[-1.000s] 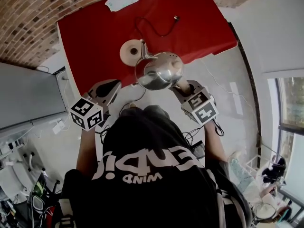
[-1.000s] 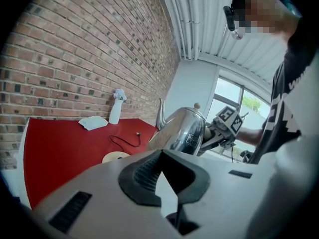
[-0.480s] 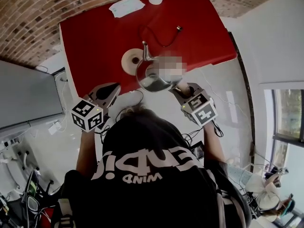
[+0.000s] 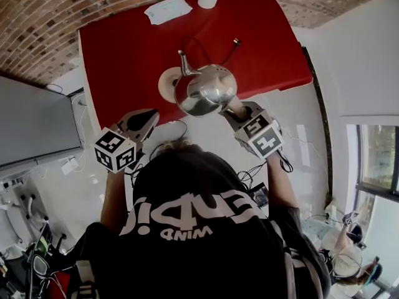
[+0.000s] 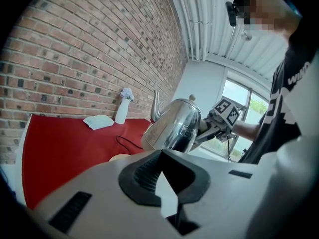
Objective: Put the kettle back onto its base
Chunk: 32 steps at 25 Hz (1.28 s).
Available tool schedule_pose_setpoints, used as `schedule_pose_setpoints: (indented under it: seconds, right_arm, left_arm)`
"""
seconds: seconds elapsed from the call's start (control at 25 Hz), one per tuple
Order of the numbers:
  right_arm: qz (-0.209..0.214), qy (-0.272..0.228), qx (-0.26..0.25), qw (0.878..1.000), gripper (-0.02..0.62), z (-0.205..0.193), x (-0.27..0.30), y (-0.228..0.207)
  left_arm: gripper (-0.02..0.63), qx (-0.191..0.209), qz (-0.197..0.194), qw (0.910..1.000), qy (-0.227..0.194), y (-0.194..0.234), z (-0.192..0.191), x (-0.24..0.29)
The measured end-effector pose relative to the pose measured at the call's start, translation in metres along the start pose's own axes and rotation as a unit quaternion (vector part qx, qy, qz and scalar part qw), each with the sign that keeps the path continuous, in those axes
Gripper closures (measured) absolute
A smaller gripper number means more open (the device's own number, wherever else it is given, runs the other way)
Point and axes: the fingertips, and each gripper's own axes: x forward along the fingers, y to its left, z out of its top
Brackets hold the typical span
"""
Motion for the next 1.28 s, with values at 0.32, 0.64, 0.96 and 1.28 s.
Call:
schedule_pose_setpoints:
  seconds: [0.32, 0.64, 0.96, 1.28]
  right_arm:
    - [0.003, -0.002, -0.017, 1.0, 0.523, 0.014, 0.011, -0.013]
    - [0.02, 0.005, -0.032, 0.999, 0.524, 0.044, 0.045, -0.026]
    - [0.026, 0.033, -0.048, 0.998, 0.524, 0.043, 0.07, -0.031]
    - [0.034, 0.046, -0.054, 0.997, 0.523, 0.04, 0.092, -0.032]
  left_arm:
    - [0.597, -0.001, 0.007, 1.0, 0.0, -0.005, -0.001, -0.002]
    - [0.598, -0.004, 0.016, 0.9999, -0.003, 0.004, 0.005, -0.005]
    - [0.597, -0.011, 0.027, 0.9995, -0.009, 0.008, 0.002, -0.016]
    - [0.597, -0.015, 0.041, 0.999, -0.012, 0.014, 0.003, -0.024]
